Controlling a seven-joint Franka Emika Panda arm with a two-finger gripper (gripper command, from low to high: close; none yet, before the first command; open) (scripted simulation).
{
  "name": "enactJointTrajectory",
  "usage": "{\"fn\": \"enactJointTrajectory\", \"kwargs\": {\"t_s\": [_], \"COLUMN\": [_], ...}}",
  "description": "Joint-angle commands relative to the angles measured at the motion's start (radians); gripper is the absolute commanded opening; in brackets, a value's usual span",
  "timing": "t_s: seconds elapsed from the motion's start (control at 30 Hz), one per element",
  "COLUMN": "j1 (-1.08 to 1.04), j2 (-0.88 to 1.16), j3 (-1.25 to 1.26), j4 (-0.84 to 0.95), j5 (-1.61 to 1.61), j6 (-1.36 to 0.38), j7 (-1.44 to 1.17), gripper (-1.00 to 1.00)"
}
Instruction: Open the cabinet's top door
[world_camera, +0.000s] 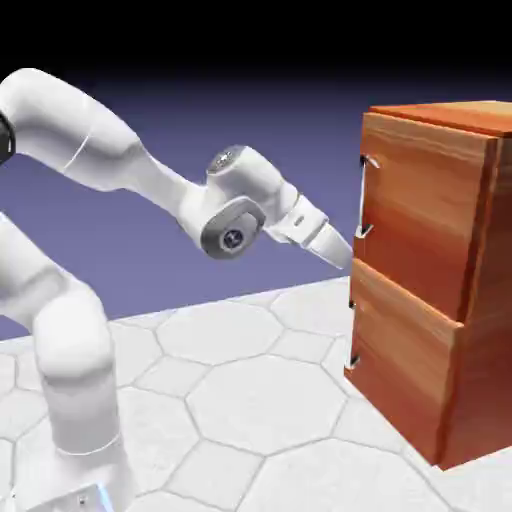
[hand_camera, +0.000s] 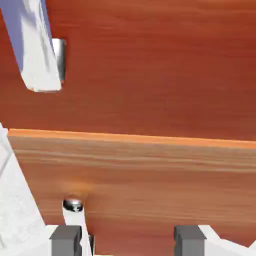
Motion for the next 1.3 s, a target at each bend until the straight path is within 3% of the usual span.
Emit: {"fn": "enactJointTrajectory", "kwargs": {"t_s": [0.0,1.27], "j1": [-0.019,-0.744], "j2": [-0.014,-0.528], "j3": [0.02,0.782], "j4": [0.005,0.184], "j5": [0.044,1.696], "j6": [-0.007,-0.263], "j7": [-0.023,-0.899], "gripper": [0.0,0.0]}}
